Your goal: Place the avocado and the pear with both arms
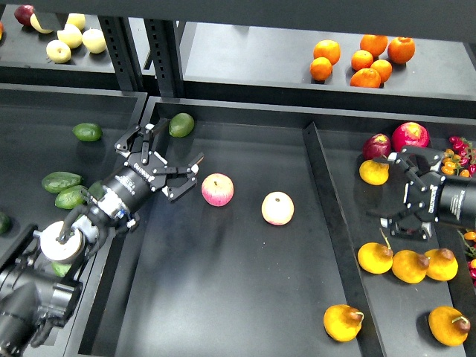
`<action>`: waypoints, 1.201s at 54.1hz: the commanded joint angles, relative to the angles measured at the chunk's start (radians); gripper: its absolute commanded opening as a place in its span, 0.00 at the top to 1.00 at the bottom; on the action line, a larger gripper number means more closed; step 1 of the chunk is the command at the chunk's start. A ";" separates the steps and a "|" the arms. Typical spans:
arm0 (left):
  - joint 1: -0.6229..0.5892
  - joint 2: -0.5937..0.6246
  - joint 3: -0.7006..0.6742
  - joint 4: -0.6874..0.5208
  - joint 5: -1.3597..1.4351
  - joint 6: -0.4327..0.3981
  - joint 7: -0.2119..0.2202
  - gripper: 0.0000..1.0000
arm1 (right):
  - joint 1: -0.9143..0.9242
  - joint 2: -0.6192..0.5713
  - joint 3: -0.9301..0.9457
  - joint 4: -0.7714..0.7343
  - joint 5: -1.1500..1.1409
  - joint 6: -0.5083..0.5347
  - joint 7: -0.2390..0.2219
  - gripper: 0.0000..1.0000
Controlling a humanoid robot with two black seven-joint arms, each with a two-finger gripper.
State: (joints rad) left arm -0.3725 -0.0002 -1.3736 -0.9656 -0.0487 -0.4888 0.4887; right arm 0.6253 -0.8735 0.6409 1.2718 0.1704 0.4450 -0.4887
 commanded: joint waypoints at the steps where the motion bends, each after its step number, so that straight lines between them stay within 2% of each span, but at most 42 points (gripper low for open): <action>1: 0.032 0.000 0.002 -0.002 0.001 0.000 0.000 0.01 | 0.097 -0.024 -0.118 -0.002 -0.055 0.044 0.000 0.00; 31: 0.086 0.000 0.022 -0.004 0.001 0.000 0.000 0.01 | 0.244 -0.002 -0.471 0.000 -0.403 0.044 0.000 0.00; 43: 0.107 0.000 0.022 -0.004 0.001 0.000 0.000 0.01 | 0.249 0.088 -0.536 -0.003 -0.551 0.044 0.000 0.00; 65: 0.113 0.000 0.025 -0.007 0.001 0.000 0.000 0.01 | 0.304 0.177 -0.714 -0.014 -0.646 0.044 0.000 0.00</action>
State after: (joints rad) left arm -0.2607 0.0001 -1.3480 -0.9718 -0.0475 -0.4887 0.4887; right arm 0.9213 -0.7189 -0.0308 1.2630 -0.4562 0.4888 -0.4886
